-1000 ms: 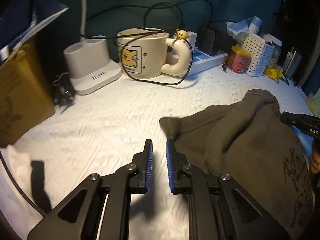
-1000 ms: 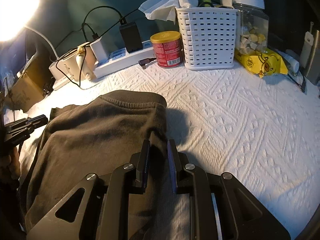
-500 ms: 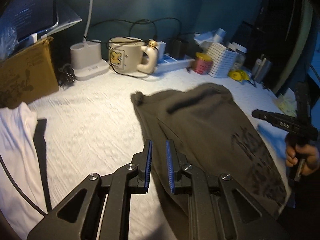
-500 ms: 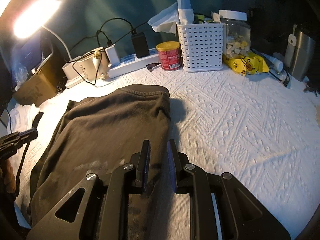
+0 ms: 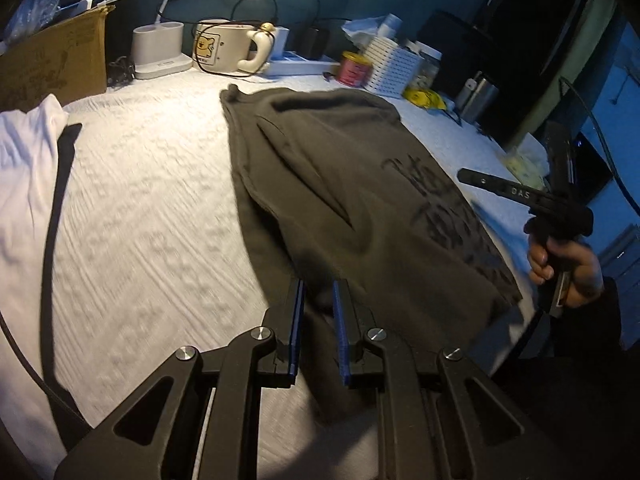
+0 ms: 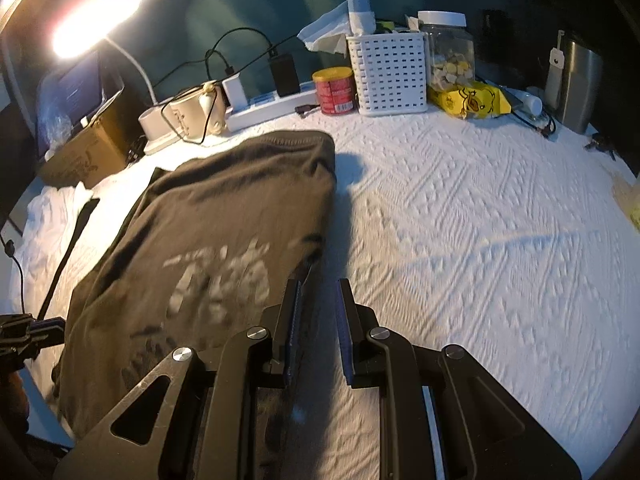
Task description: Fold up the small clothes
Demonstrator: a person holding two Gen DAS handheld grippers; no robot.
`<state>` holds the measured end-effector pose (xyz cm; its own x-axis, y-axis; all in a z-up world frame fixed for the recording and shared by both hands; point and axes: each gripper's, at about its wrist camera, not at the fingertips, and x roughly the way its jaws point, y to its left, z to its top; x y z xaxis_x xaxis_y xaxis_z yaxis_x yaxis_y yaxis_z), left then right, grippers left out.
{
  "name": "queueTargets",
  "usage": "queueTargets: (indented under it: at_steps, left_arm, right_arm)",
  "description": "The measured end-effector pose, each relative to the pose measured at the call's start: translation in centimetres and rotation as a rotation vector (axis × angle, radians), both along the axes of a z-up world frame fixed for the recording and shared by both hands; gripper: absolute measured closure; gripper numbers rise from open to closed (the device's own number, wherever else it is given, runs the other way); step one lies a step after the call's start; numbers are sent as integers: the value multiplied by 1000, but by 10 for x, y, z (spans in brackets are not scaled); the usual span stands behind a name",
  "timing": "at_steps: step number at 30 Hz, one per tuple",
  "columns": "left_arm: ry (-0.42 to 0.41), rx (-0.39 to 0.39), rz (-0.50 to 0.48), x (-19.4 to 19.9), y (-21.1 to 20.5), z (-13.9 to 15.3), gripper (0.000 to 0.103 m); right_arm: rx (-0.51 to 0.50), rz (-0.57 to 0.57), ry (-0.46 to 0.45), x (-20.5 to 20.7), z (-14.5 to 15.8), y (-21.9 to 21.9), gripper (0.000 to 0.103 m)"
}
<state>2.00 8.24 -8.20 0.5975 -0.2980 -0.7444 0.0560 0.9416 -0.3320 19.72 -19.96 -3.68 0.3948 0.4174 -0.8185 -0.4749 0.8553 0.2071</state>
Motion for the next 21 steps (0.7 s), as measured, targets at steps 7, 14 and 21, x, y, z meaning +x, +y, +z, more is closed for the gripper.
queueTargets:
  at_steps: [7, 14, 21]
  left_arm:
    - [30, -14, -16, -19, -15, -16, 89]
    - [30, -18, -41, -25, -21, -17, 72]
    - [-26, 67, -59, -30, -28, -12, 101]
  right_arm:
    - [-26, 33, -14, -25, 5, -6, 84]
    - [-24, 68, -11, -52, 5, -12, 84]
    - [-34, 46, 1, -65, 1, -29, 84]
